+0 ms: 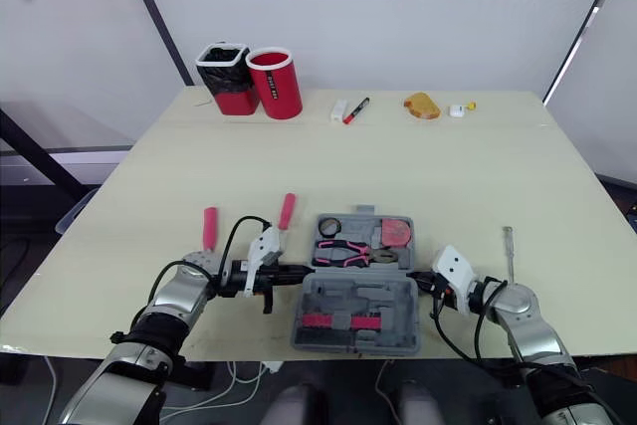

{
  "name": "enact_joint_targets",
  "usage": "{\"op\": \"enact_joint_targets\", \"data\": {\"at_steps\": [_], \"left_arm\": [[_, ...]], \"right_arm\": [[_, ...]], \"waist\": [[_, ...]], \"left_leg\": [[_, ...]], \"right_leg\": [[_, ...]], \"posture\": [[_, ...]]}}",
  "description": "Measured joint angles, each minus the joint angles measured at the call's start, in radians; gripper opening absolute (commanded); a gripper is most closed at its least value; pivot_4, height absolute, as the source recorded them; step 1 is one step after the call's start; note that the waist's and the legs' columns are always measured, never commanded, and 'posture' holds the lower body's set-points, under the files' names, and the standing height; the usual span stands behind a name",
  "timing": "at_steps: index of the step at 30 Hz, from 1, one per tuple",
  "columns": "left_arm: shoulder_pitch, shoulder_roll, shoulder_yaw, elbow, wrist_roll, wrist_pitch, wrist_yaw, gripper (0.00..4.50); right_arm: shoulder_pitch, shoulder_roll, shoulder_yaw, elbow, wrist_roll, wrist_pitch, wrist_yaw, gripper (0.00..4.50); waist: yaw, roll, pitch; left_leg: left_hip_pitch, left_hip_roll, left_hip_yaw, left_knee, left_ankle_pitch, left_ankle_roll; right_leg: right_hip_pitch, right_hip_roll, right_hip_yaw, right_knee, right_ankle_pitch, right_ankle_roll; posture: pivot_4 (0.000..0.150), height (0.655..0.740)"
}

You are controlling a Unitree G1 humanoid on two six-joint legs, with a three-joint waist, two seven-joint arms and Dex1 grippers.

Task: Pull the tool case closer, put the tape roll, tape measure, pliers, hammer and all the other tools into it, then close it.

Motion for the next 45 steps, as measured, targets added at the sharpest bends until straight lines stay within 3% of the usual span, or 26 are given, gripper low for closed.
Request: {"op": "enact_joint_targets", "data": {"at_steps": [45], "left_arm": [[-0.058, -0.008, 0.004, 0.108, 0.013, -0.085, 0.043, 0.10]], "right_arm": [[-0.076, 0.042, -0.001, 0.127, -0.025, -0.087, -0.035, 0.01]], "waist": [[-0.001, 0.000, 0.000]], "left_leg": [[0.000, 0.000, 0.000, 0.000, 0.000, 0.000]], "right_leg": [[0.000, 0.000, 0.000, 0.000, 0.000, 0.000]], "posture": [[0.150, 0.7400]]}}
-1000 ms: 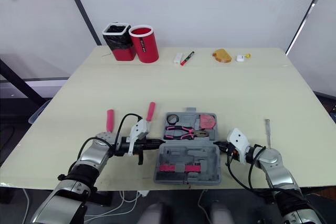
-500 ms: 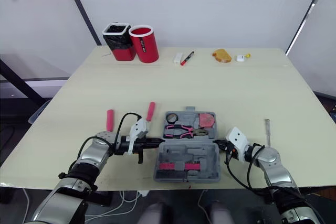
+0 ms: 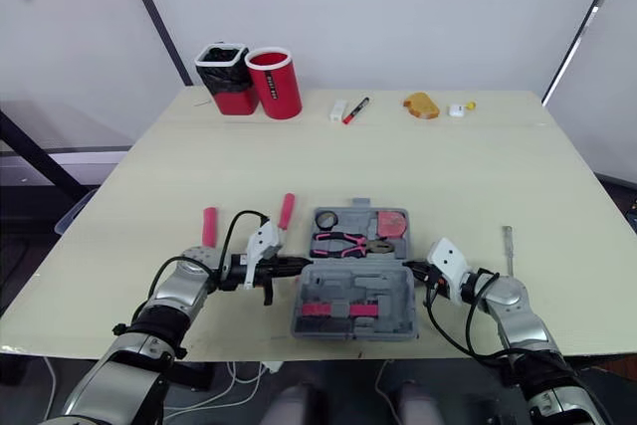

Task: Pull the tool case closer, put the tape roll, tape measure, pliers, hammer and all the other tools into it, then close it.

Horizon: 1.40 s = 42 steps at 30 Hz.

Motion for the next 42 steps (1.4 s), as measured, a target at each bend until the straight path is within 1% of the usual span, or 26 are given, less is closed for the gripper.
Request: {"op": "enact_joint_targets", "data": {"at_steps": [19, 28, 42], "left_arm": [[-0.001, 0.007, 0.006, -0.003, 0.006, 0.009, -0.011, 0.10], [0.003, 0.010, 0.008, -0.006, 0.006, 0.014, -0.012, 0.10], [0.004, 0.018, 0.008, -0.007, 0.007, 0.012, -0.012, 0.10]], "right_arm": [[-0.001, 0.008, 0.001, 0.002, 0.000, -0.004, 0.000, 0.01], [-0.042, 0.023, 0.002, 0.025, -0.018, -0.010, -0.017, 0.01], [-0.057, 0.029, 0.006, 0.053, -0.037, -0.023, -0.015, 0.01]], "waist": [[-0.002, 0.000, 0.000], [-0.004, 0.000, 0.000], [-0.005, 0.000, 0.000]], "left_leg": [[0.000, 0.000, 0.000, 0.000, 0.000, 0.000], [0.000, 0.000, 0.000, -0.001, 0.000, 0.000], [0.000, 0.001, 0.000, -0.001, 0.000, 0.000]], "right_leg": [[0.000, 0.000, 0.000, 0.000, 0.000, 0.000], [0.000, 0.001, 0.000, 0.000, 0.000, 0.000], [-0.001, 0.001, 0.000, 0.000, 0.000, 0.000]], "posture": [[0.150, 0.7400], [0.150, 0.7400], [0.150, 0.7400]]}}
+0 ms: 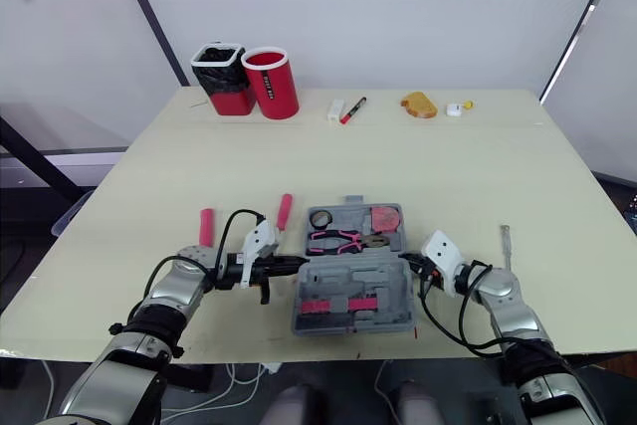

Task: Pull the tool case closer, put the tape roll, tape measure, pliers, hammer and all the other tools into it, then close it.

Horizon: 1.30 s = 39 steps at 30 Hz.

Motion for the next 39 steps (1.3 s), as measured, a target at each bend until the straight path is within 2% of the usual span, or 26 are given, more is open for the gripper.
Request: {"op": "enact_joint_targets", "data": {"at_steps": [39], "left_arm": [[0.009, -0.019, -0.002, -0.022, 0.001, 0.003, 0.009, 0.10]], "right_arm": [[0.037, -0.034, -0.002, -0.055, 0.018, 0.046, 0.019, 0.01]], "waist": [[0.009, 0.000, 0.000]], "left_leg": [[-0.001, -0.001, 0.000, 0.000, 0.000, 0.000]], "right_leg": [[0.000, -0.001, 0.000, -0.001, 0.000, 0.000]], "posture": [[0.150, 0.7400]]}}
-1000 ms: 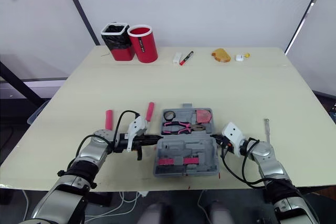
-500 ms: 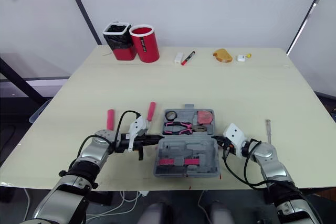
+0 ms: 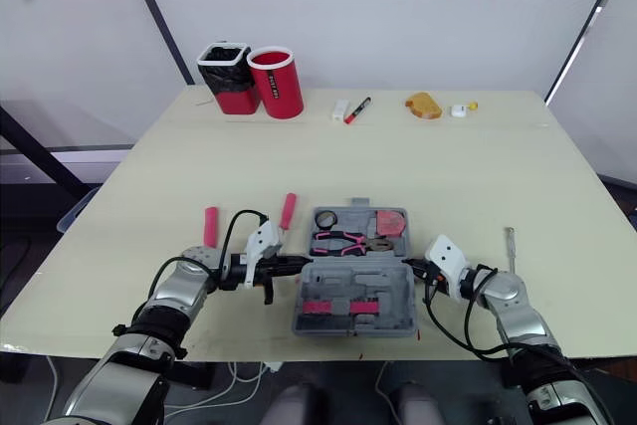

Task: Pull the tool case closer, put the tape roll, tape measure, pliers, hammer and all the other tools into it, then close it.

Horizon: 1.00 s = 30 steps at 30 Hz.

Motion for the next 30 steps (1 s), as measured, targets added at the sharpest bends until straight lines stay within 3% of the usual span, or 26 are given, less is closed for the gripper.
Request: {"op": "enact_joint_targets", "data": {"at_steps": [30], "left_arm": [[0.004, 0.017, 0.006, -0.013, -0.003, 0.007, -0.002, 0.10]], "right_arm": [[0.035, -0.067, -0.035, -0.014, 0.055, 0.016, 0.004, 0.01]], "waist": [[-0.003, 0.000, 0.000]], "left_leg": [[-0.001, 0.000, 0.000, 0.000, 0.000, 0.000]], "right_leg": [[0.000, -0.001, 0.000, 0.000, 0.000, 0.000]], "posture": [[0.150, 0.7400]]}}
